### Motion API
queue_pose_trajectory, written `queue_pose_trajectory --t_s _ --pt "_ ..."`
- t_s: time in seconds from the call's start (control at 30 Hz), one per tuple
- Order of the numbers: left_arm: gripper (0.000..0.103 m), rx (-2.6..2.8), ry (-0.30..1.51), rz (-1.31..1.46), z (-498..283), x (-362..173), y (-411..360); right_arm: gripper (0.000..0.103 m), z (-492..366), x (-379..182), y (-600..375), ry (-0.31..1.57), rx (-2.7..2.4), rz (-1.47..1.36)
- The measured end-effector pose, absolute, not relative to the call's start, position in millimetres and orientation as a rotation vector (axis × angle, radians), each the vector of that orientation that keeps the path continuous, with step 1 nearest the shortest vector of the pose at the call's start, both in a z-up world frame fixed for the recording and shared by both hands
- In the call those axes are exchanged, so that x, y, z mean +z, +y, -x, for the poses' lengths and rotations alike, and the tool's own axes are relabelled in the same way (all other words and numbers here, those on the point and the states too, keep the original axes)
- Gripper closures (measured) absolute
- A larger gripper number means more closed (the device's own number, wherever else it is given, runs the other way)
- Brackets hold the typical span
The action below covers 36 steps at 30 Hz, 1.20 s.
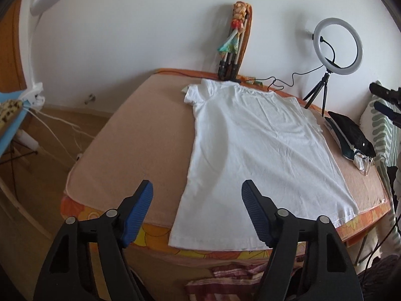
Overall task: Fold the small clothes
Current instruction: 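Move left tool to the shirt hem while right tool reaches the shoulder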
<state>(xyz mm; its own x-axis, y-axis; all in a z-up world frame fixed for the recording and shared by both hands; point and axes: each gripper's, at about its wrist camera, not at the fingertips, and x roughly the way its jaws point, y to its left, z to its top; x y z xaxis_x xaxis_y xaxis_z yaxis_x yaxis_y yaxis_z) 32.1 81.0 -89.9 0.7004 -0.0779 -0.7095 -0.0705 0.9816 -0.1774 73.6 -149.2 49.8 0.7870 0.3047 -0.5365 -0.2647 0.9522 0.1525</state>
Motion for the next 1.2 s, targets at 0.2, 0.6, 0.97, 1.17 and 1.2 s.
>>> queue_pose_trajectory --t_s 0.2,0.6,0.97,1.17,1.2 --pt "0.056 -0.031 0.902 0.215 -35 -127 88 0.023 -145 39 -68 0.735 0.451 -0.051" --pt "0.056 -0.078 1.005 0.223 -57 -156 93 0.029 -276 -19 90 0.998 0.567 -0.056" --pt "0.066 -0.113 1.021 0.217 -64 -161 91 0.046 -368 -105 192 1.126 0.47 0.077" --pt "0.085 -0.107 1.002 0.175 -60 -162 87 0.047 -387 -135 217 1.144 0.441 0.2" --pt "0.094 -0.118 1.007 0.186 -59 -162 88 0.047 -389 -139 220 1.146 0.433 0.226"
